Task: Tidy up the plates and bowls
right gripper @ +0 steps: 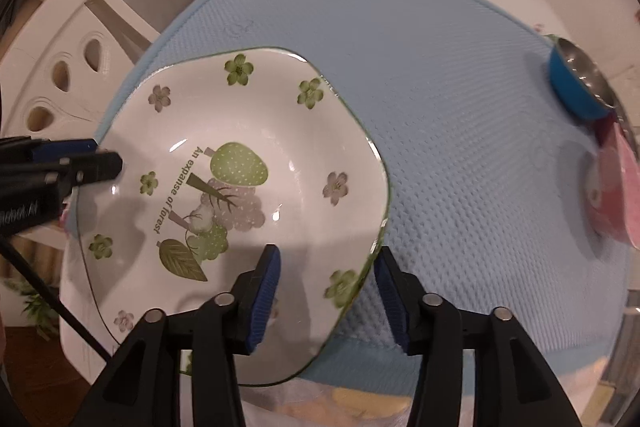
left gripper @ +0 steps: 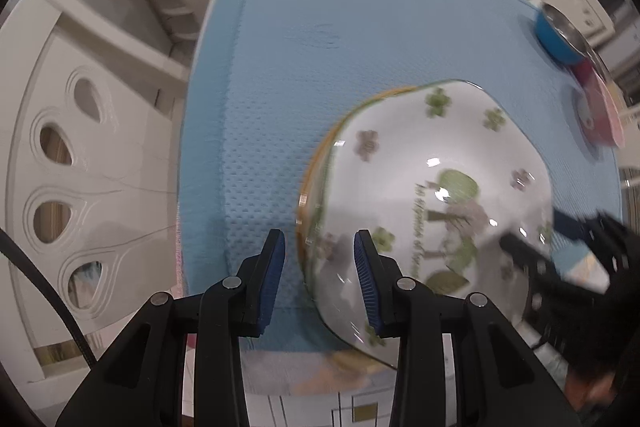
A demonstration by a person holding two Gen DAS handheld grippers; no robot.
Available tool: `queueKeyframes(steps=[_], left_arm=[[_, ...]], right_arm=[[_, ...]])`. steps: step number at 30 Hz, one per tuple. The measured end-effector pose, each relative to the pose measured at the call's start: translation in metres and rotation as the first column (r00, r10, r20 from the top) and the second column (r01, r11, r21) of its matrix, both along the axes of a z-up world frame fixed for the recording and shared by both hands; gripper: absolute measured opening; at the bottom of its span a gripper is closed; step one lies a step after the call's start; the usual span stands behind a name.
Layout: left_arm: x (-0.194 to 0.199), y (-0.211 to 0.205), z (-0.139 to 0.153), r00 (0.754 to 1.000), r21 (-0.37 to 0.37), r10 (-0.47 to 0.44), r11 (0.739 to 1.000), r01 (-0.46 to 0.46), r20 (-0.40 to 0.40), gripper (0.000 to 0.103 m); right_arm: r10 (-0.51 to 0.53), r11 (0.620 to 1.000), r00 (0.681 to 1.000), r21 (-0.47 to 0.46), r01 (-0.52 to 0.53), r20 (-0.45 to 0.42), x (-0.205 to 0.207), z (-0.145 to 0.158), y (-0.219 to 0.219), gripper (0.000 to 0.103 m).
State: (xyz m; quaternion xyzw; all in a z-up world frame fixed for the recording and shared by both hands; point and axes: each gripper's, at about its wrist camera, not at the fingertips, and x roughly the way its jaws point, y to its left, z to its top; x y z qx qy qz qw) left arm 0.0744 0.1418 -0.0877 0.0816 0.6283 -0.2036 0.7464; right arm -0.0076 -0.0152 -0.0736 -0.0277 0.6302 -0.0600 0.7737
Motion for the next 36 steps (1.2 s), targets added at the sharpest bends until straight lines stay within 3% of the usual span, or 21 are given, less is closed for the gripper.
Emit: queueKeyframes(steps=[2,6,9,12,18,24,28,30,33,36], left_arm=[[0.005,0.008,-0.001,0.999,-0.044,0.037,0.998,-0.037,-0.019,0.035],[0.007,0.027,0.006,0.996,-0.129,0.089,0.988,-0.090,-0.013,0.035],[0.009,0.033,0.022,0.994,-0.209,0.105,0.973,-0.096,0.034,0.034],[0.015,0.024,0.046,0.989,-0.270,0.090,0.961,-0.055,0.120,0.034],[0.025,-0.012,0.082,0.966,-0.272,0.006,0.960,0.067,0.259,0.034],[0.031,-0.058,0.108,0.956,-0.349,-0.058,0.923,0.160,0.287,0.034],[0.024,-0.104,0.123,0.949,-0.380,-0.115,0.897,0.226,0.294,0.040],[0.016,-0.130,0.129,0.939,-0.385,-0.150,0.883,0.268,0.308,0.061],[0.002,-0.169,0.135,0.932,-0.413,-0.188,0.856,0.310,0.309,0.063],[-0.005,-0.208,0.133,0.943,-0.439,-0.187,0.848,0.296,0.274,0.063]], right_arm=[[0.012,1.000,1.000,-0.002,-0.012,-0.006,-0.002,0.000,0.002,0.050],[-0.068,0.980,0.998,0.189,0.067,0.002,-0.006,0.011,-0.029,0.050],[-0.116,0.970,0.992,0.219,0.104,0.041,-0.002,0.023,-0.044,0.050],[-0.118,0.976,0.988,0.194,0.098,0.096,0.003,0.037,-0.047,0.050],[-0.105,0.988,0.978,0.130,0.083,0.180,0.006,0.056,-0.045,0.050],[-0.173,0.985,0.951,0.060,0.163,0.257,-0.005,0.085,-0.082,0.050],[-0.275,0.960,0.911,0.032,0.278,0.306,-0.017,0.103,-0.137,0.050],[-0.343,0.935,0.877,0.031,0.354,0.336,-0.033,0.115,-0.173,0.051],[-0.420,0.899,0.834,0.040,0.436,0.357,-0.054,0.125,-0.219,0.052],[-0.494,0.861,0.797,0.072,0.503,0.348,-0.069,0.129,-0.277,0.054]])
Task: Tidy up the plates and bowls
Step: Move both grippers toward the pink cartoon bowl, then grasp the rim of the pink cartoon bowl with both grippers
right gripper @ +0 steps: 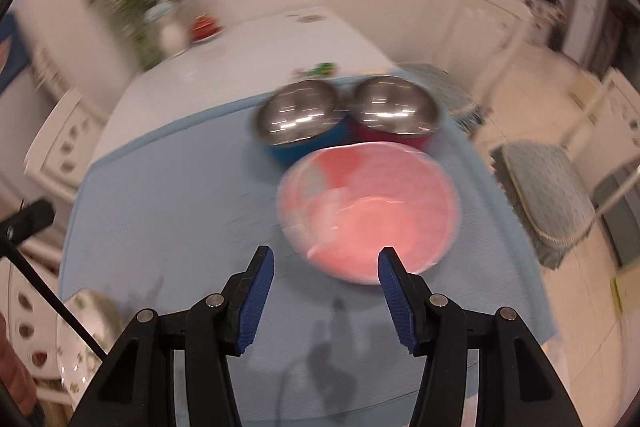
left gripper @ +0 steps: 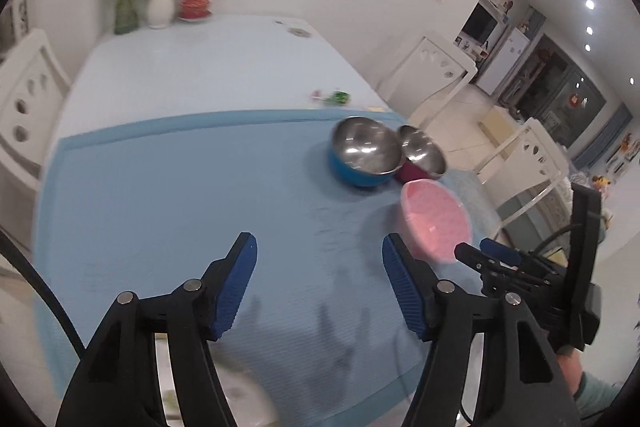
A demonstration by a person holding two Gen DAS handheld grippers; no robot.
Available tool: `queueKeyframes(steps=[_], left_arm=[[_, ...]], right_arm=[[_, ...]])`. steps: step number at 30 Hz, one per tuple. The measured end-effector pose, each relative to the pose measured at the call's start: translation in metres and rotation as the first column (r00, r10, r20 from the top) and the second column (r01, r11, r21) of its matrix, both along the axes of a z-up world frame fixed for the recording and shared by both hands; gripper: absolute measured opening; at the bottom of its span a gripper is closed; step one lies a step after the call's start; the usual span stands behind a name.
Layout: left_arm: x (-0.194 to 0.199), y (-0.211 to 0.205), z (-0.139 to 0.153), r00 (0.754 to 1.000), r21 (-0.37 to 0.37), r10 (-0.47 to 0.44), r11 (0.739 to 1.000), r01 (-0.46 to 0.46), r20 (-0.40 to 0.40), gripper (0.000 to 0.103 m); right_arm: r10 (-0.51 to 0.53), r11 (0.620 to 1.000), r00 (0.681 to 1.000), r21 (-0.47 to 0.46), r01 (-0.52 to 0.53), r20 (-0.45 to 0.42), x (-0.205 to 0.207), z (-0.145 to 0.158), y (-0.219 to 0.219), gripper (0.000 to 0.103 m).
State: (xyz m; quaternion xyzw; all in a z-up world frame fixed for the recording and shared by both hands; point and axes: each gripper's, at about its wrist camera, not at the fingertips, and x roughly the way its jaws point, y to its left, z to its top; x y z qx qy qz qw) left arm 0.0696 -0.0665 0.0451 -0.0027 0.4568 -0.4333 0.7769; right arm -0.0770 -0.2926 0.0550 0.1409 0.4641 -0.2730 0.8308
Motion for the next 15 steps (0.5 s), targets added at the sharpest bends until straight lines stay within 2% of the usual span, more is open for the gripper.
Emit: queueKeyframes(steps=[3,6,10,13,15], left_arm=[[-0.006,-0.038,-0.011,0.997,-0.043,0.000,0.999,-0.003,-0.083,0.063],[-0.010,-0.083,-0.034,0.986,-0.037,0.013,0.999,-0.019,-0.165,0.063],[-0.018,-0.128,-0.063,0.977,0.014,0.040,0.999,-0.038,-0.211,0.061],[-0.023,-0.149,-0.080,0.973,0.046,0.061,0.998,-0.053,-0.222,0.061],[-0.023,-0.158,-0.089,0.968,0.065,0.078,0.996,-0.064,-0.239,0.057]], right_arm=[[-0.042,0.997,0.999,0.065,0.041,0.003,-0.012,-0.002,-0.049,0.056],[-0.082,0.984,0.997,0.158,0.079,0.011,-0.021,-0.013,-0.099,0.072],[-0.079,0.947,0.997,0.313,0.073,0.008,-0.018,-0.039,-0.147,0.072],[-0.037,0.948,0.999,0.314,0.042,-0.024,-0.008,-0.055,-0.153,0.071],[-0.010,0.951,0.999,0.310,0.021,-0.038,-0.002,-0.063,-0.156,0.064]])
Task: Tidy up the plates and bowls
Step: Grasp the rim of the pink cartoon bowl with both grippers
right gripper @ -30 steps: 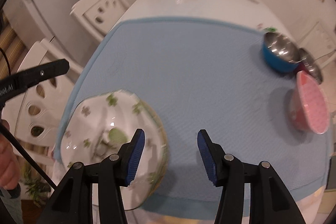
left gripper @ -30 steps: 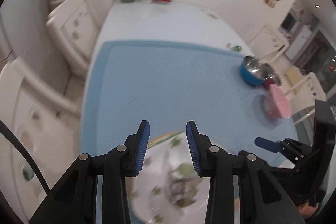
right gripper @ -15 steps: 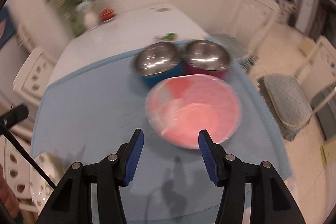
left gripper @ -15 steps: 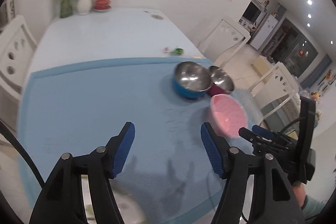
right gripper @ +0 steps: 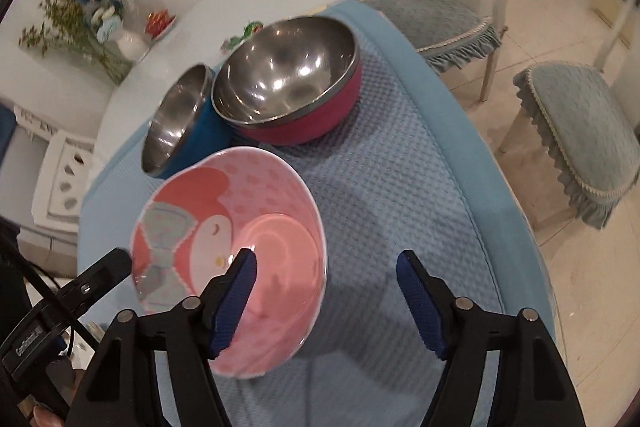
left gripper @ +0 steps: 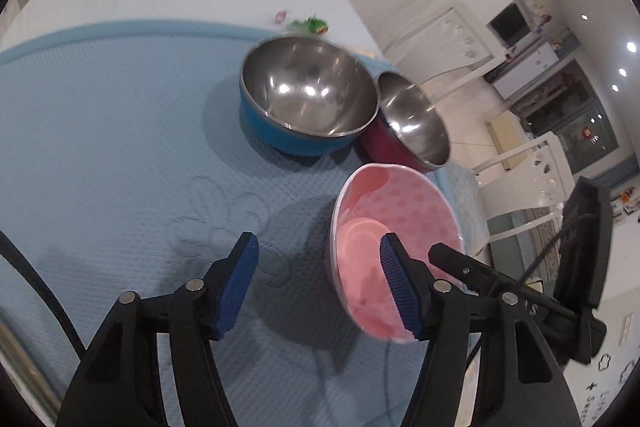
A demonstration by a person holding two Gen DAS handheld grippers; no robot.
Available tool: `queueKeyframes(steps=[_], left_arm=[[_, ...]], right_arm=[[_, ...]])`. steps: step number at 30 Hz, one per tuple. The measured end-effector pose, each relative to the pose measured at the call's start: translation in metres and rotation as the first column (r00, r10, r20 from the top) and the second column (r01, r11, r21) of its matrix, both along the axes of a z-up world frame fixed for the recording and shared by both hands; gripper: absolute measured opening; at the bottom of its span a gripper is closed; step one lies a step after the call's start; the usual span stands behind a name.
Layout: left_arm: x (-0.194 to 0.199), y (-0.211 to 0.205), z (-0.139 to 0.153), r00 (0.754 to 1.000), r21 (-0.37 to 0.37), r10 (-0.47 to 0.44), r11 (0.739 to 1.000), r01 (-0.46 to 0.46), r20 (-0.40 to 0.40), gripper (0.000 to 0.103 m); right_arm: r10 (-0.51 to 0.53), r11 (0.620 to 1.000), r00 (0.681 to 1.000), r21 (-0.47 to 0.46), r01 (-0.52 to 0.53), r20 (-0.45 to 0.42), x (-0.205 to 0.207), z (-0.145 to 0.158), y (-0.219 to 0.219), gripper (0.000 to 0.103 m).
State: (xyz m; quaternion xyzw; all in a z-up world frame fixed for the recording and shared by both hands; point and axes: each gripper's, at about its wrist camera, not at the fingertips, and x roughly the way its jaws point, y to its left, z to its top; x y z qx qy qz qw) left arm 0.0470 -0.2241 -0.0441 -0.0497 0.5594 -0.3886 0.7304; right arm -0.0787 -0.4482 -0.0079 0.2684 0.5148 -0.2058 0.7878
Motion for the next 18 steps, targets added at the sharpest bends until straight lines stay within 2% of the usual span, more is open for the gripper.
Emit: queueKeyframes(steps=[1,4,6,8,10,11,13,16,18], left_arm=[[0.000,-0.003,-0.005,1.000,0.008,0.008,1.000,-0.008,-0.012,0.055],[-0.003,-0.013,-0.016,0.999,0.018,0.013,1.000,-0.012,-0.045,0.048],[-0.005,-0.019,-0.023,0.998,0.027,0.007,1.000,-0.005,-0.063,0.036],[-0.006,-0.024,-0.028,0.996,0.030,-0.002,1.000,0.004,-0.085,0.026],[-0.008,-0.029,-0.032,0.995,0.027,-0.003,1.000,0.006,-0.098,0.021],[-0.009,-0.030,-0.034,0.995,0.023,-0.007,1.000,0.009,-0.102,0.018],[-0.012,-0.034,-0.033,0.995,0.012,-0.017,1.000,0.018,-0.102,0.015],[-0.019,-0.037,-0.027,0.998,0.049,-0.031,0.998,0.033,-0.046,0.015],[-0.019,-0.033,-0.021,0.999,0.032,-0.027,0.999,0.028,-0.041,0.015]], right_arm=[[0.018,1.000,1.000,0.002,-0.018,-0.009,0.003,-0.004,0.000,0.058],[0.055,0.998,0.998,-0.008,-0.055,-0.023,0.010,-0.014,0.002,0.054],[0.069,0.997,0.997,-0.017,-0.070,-0.038,0.013,-0.019,0.004,0.049],[0.068,0.997,0.997,-0.018,-0.069,-0.045,0.012,-0.023,0.005,0.041],[0.078,0.997,0.996,-0.007,-0.078,-0.052,0.013,-0.029,0.006,0.027],[0.084,0.996,0.995,-0.004,-0.085,-0.053,0.012,-0.031,0.008,0.025],[0.117,0.993,0.992,0.002,-0.117,-0.045,0.014,-0.032,0.015,0.018],[0.138,0.988,0.989,-0.058,-0.141,-0.057,0.015,-0.027,0.026,0.018],[0.142,0.986,0.988,-0.074,-0.146,-0.055,0.013,-0.021,0.034,0.018]])
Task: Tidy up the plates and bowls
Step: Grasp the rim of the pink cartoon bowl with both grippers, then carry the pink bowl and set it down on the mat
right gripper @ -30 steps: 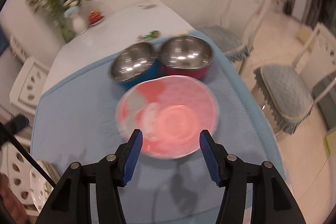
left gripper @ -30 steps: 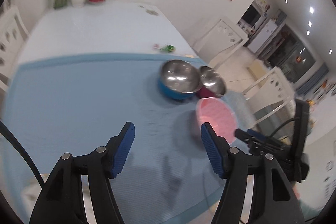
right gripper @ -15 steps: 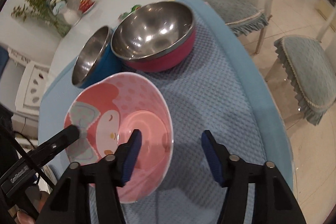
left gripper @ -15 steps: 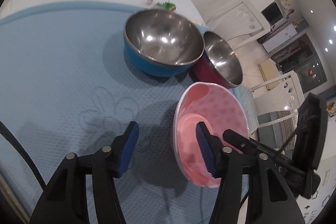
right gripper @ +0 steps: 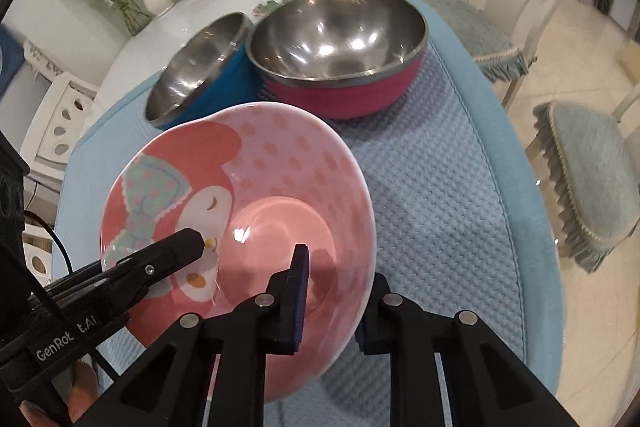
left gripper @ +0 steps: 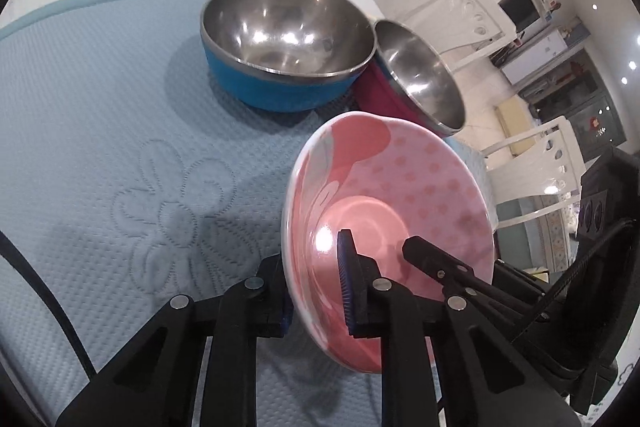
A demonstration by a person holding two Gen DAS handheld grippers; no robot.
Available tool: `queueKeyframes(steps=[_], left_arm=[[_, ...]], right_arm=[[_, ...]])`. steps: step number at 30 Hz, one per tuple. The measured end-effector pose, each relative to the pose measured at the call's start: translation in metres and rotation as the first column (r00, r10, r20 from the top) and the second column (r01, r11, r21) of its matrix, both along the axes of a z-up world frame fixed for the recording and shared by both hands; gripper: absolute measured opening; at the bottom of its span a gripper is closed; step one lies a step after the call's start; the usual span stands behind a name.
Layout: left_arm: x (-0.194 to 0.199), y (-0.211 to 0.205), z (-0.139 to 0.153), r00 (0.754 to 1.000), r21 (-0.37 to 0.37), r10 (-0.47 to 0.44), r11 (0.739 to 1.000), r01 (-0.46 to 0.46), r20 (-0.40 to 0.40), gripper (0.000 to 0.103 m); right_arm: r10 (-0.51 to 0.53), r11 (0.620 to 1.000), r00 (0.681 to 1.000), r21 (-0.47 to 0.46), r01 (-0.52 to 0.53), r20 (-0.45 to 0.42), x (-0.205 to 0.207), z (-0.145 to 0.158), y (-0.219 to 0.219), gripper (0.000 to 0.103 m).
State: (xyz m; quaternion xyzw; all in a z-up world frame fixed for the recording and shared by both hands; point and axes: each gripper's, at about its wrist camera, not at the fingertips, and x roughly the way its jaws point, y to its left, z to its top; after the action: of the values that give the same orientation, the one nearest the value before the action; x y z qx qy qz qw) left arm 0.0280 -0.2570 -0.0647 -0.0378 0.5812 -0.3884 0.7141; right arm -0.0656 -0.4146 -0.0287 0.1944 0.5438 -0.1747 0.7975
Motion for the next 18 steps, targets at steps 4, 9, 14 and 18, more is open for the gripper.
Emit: queueKeyframes(steps=[4,9,14,18], left_arm=[[-0.003,0.019,0.021,0.999,-0.019,0.015,1.000,-0.014,0.031,0.015],[-0.008,0.053,0.053,0.995,-0.043,0.044,0.998,-0.040,0.092,0.015],[-0.021,0.087,0.074,0.986,-0.034,0.065,0.998,-0.061,0.150,0.015],[-0.030,0.113,0.070,0.983,-0.004,0.086,0.996,-0.087,0.161,0.015]], right_arm=[[-0.003,1.000,1.000,0.014,0.003,0.002,-0.005,0.022,0.018,0.018],[0.037,0.999,0.998,0.015,-0.038,0.048,-0.009,0.054,0.053,0.018],[0.108,0.994,0.992,0.007,-0.109,0.069,-0.013,0.070,0.091,0.018],[0.139,0.989,0.990,0.038,-0.140,0.030,-0.018,0.060,0.119,0.018]])
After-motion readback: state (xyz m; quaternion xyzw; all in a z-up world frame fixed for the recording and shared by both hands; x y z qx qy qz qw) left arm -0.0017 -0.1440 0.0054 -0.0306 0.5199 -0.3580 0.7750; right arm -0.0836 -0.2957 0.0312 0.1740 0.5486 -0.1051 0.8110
